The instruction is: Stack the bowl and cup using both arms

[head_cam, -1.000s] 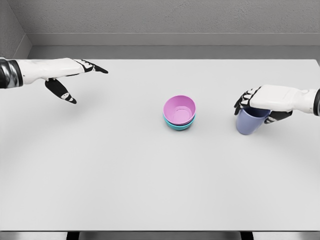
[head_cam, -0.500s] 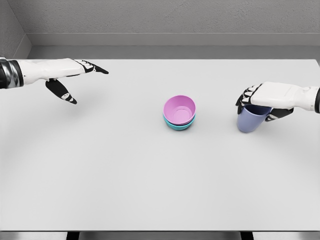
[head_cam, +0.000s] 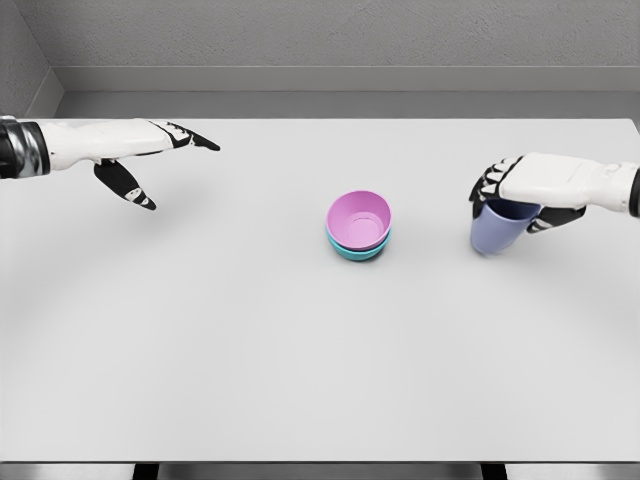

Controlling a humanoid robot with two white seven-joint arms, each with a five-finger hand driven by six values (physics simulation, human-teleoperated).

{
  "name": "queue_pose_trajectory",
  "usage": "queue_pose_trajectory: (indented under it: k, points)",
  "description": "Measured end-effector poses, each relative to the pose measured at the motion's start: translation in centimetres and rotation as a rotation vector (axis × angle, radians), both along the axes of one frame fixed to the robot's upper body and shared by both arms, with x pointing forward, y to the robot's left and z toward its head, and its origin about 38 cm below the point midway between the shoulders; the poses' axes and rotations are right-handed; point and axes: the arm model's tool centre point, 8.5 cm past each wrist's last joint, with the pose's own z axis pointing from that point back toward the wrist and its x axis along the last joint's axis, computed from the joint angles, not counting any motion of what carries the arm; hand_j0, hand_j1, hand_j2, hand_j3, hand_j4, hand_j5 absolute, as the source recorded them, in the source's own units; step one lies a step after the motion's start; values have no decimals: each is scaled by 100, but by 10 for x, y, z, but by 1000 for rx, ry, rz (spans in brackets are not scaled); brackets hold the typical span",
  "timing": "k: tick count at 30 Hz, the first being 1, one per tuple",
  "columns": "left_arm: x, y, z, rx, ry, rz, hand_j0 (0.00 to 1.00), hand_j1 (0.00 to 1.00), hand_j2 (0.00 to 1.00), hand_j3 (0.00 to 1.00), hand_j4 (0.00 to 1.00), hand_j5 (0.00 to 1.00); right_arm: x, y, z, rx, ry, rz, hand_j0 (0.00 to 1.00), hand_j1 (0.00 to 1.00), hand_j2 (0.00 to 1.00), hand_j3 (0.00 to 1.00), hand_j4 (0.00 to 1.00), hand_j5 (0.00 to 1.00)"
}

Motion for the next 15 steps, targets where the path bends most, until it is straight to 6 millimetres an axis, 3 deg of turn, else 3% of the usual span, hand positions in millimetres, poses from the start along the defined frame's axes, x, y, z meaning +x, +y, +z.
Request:
queue_pose_trajectory:
  k: [15]
  points:
    - [-1, -2, 1, 2, -4, -7, 100, 100, 100, 100, 100, 100, 7, 12, 18, 35, -38, 24, 51, 51, 51, 51, 51, 51]
